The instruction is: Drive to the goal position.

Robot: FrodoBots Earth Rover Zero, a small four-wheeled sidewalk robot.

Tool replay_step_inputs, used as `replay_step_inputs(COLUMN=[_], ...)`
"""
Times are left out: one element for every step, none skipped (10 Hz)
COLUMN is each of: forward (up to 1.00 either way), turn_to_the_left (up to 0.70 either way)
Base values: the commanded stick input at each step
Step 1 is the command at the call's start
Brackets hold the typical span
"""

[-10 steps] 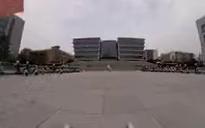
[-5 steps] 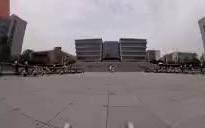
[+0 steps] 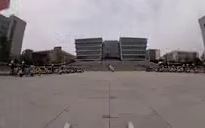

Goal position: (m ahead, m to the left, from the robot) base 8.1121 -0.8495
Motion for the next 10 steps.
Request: replay_step_inputs(forward=[0.85, 0.85, 0.85, 0.85, 0.85, 0.85, 0.85, 0.85, 0.85, 0.85], turn_to_the_left=[0.00, -0.19, -0.30, -0.14, 0.00, 0.00, 0.00, 0.00, 0.00, 0.00])
